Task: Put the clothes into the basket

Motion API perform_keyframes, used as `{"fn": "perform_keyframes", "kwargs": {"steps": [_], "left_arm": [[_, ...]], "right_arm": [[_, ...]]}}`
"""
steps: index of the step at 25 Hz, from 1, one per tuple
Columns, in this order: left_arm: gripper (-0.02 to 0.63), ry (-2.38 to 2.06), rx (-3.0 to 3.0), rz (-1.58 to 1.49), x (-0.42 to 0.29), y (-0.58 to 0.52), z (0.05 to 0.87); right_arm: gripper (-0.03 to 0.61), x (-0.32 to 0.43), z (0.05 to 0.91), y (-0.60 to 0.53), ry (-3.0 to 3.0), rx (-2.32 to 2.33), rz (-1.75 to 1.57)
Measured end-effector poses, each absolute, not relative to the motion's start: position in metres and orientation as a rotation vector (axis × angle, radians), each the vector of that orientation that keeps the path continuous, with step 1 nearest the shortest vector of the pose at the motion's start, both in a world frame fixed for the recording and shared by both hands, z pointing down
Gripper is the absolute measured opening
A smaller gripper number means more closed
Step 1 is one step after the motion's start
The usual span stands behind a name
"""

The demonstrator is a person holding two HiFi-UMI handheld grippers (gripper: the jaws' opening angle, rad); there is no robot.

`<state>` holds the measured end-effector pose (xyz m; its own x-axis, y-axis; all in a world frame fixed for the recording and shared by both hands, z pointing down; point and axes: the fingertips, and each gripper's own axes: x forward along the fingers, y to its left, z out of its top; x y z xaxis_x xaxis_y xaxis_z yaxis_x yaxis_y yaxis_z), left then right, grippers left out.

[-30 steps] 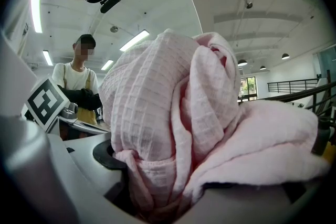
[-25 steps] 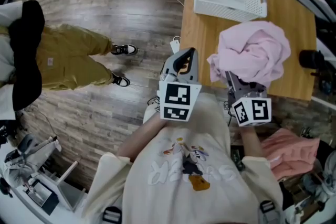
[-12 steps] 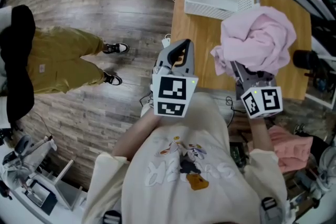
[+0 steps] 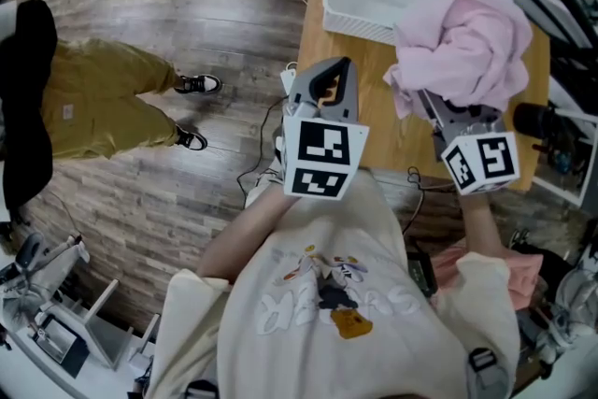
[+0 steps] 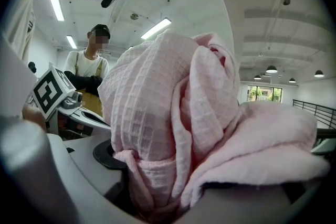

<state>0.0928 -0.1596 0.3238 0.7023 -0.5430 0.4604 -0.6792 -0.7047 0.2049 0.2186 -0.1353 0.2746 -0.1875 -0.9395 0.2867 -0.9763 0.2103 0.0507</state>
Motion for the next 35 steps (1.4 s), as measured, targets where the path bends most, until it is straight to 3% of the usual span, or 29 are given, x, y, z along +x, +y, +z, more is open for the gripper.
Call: {"fn": "perform_keyframes", "kwargs": {"steps": [16,35], "left_arm": [[0.000,-1.000,2.538,0.541,0.124,-0.205,0.319],[0.000,-1.000,2.428,0.645,0.160,-0.242,0.363]], "right_arm": [[0.407,0.248,0.258,-0.214,-2.234,1.569,0.006],[0.407,0.279,0.317,-0.281,-2.219,1.304,0.017]]}}
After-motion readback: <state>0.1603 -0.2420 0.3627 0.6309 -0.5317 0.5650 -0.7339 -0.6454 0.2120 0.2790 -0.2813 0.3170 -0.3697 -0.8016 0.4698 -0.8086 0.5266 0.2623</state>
